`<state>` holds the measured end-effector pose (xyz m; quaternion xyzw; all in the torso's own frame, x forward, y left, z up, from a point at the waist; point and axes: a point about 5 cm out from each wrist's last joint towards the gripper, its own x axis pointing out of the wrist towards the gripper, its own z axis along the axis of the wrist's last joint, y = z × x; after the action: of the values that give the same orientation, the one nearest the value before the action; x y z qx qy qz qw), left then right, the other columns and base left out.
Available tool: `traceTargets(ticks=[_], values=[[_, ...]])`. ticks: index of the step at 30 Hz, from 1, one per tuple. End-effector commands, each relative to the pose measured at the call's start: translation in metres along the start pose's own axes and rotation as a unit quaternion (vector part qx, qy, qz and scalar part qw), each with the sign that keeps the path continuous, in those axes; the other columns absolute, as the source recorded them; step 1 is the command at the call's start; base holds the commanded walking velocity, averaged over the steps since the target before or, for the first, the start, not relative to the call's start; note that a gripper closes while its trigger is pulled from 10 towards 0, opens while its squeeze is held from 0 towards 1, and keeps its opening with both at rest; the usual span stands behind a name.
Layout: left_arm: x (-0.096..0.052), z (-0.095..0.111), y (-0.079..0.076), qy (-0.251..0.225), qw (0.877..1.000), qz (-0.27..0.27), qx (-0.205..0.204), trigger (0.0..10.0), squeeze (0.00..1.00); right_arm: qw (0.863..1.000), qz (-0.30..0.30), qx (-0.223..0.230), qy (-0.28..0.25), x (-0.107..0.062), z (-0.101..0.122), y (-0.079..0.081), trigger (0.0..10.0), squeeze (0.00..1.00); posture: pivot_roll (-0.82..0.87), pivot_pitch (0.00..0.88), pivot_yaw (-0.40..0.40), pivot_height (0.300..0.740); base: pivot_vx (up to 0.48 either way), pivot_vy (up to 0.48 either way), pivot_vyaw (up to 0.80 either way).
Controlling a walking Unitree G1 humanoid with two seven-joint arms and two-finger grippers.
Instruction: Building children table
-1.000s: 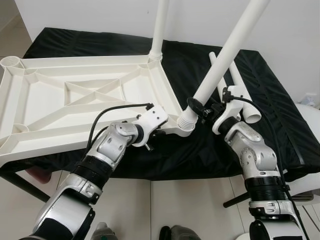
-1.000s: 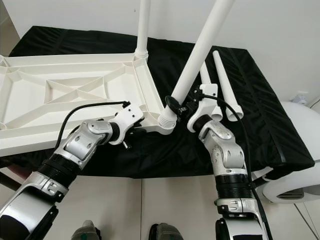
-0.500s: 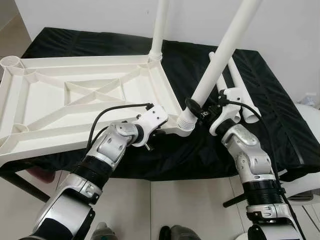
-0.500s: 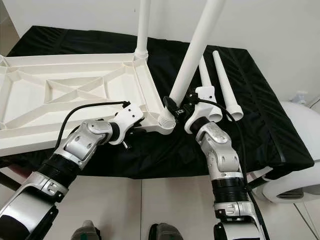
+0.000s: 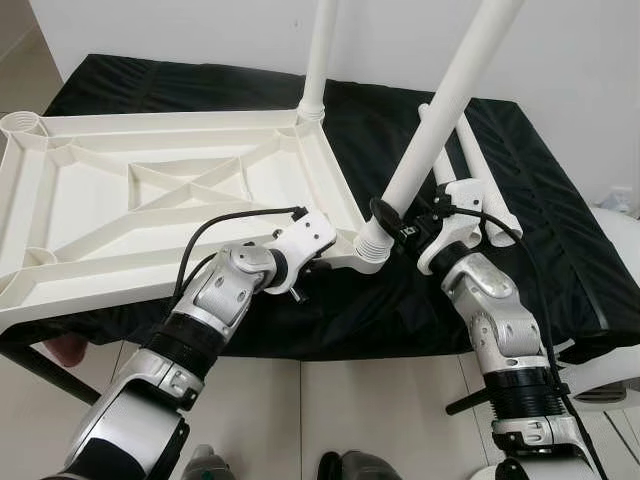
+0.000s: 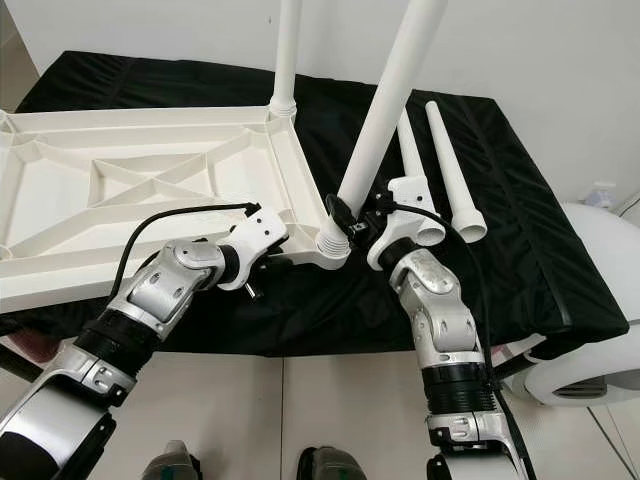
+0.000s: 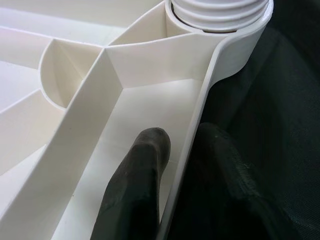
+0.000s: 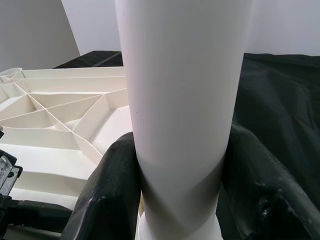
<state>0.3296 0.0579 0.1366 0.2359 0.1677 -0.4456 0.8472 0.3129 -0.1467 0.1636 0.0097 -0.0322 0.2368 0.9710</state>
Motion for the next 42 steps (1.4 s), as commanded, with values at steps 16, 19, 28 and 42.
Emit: traceTargets(ticks=[16, 19, 28, 42], values=[[-0.004, 0.009, 0.006, -0.013, 0.999, 0.024, 0.019, 10.0, 0.0, 0.996, -0.002, 0.017, 0.09, -0.019, -0.047, 0.01, 10.0, 0.0, 0.05, 0.06, -0.091, 0.74, 0.0, 0.0, 0.0], [-0.004, 0.009, 0.006, -0.013, 0.999, 0.023, 0.019, 10.0, 0.0, 0.995, -0.012, 0.021, 0.097, -0.017, -0.047, 0.007, 10.0, 0.0, 0.05, 0.061, -0.087, 0.74, 0.0, 0.0, 0.0], [-0.004, 0.009, 0.006, -0.013, 0.999, 0.023, 0.021, 10.0, 0.0, 0.994, -0.024, 0.023, 0.1, -0.006, -0.043, -0.001, 10.0, 0.0, 0.05, 0.061, -0.085, 0.74, 0.0, 0.0, 0.0], [-0.006, 0.009, 0.007, -0.013, 0.999, 0.026, 0.022, 10.0, 0.0, 0.995, -0.003, 0.038, 0.095, -0.006, -0.045, 0.002, 10.0, 0.0, 0.06, 0.064, -0.092, 0.74, 0.0, 0.0, 0.0]])
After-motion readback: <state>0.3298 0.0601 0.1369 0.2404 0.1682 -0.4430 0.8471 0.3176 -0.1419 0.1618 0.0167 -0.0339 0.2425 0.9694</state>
